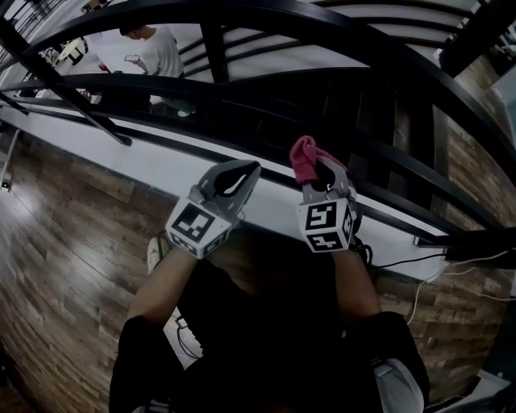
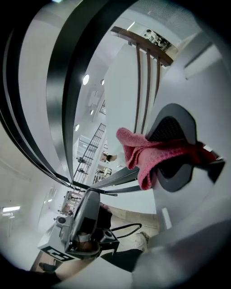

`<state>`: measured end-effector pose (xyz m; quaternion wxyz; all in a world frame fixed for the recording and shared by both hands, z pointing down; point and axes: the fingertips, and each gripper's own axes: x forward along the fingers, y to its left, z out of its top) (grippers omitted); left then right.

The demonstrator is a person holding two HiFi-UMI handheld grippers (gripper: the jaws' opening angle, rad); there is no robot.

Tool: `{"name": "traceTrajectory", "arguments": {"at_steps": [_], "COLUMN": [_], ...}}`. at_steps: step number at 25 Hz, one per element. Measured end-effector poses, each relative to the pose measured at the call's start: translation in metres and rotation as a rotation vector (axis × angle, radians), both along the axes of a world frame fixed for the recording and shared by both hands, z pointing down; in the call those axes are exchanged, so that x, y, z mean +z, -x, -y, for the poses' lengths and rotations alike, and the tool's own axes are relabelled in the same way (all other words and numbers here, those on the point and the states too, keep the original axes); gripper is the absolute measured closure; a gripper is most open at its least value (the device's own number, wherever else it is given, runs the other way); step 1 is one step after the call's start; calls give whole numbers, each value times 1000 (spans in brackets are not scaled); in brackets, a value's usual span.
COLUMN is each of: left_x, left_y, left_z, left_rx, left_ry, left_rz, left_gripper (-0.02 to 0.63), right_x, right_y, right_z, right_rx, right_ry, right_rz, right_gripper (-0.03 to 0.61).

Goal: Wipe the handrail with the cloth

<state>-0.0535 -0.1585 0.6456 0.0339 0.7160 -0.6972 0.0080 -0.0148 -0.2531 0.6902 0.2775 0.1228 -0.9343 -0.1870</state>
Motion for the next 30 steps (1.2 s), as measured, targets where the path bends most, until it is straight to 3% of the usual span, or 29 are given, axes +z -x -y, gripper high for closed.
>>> {"name": "traceTrajectory", "arguments": {"at_steps": [7, 14, 20, 24, 30], "left_x": [13, 8, 16, 27, 36], "left_y": [50, 79, 88, 101, 129], "left_z": [-26, -33, -34, -42, -71], "left_rx": [35, 210, 350, 401, 453], "left_ry": [5, -7, -16, -19, -35], "left_rz": [-10, -31, -30, -72, -37], "left_gripper": [615, 615, 615, 615, 615], "right_x": [0, 10, 8, 10, 5], "right_y": [38, 62, 75, 83, 112], "right_z": [-20, -23, -20, -26, -49], "right_rx": [56, 256, 402, 442, 444], "right_ry": [-34, 21, 31, 38, 41], "right_rz": [-31, -96, -67, -67, -35], "right_gripper": [534, 534, 534, 534, 534]}}
